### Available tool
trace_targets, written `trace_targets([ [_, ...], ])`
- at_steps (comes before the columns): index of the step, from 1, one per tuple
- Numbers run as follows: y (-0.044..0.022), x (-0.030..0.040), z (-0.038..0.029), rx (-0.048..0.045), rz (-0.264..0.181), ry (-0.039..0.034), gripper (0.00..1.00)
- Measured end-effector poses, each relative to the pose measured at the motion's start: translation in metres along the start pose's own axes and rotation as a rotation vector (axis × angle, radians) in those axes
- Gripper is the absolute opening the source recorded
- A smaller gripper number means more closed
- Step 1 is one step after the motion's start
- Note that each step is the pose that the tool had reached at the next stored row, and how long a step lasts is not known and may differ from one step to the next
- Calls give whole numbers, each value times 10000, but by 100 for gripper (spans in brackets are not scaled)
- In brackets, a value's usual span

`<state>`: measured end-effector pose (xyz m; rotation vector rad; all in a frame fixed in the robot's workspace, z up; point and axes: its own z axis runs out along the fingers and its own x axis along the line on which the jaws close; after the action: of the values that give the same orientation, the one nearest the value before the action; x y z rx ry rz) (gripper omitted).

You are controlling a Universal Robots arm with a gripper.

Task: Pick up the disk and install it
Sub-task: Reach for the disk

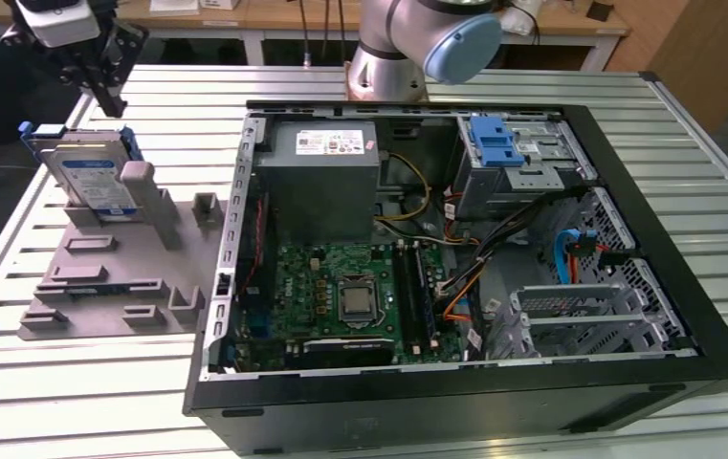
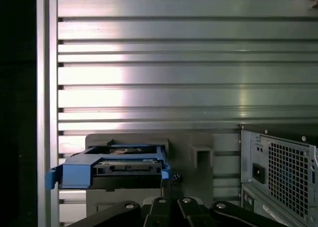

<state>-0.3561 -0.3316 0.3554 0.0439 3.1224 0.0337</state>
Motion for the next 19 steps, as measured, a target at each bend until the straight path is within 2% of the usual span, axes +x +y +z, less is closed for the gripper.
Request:
trace_targets([
  [4, -2, 62, 5, 0, 0, -1, 11],
  [9, -2, 69, 5, 0, 0, 0, 11],
  [19, -20, 148, 9, 0, -33, 1, 11],
])
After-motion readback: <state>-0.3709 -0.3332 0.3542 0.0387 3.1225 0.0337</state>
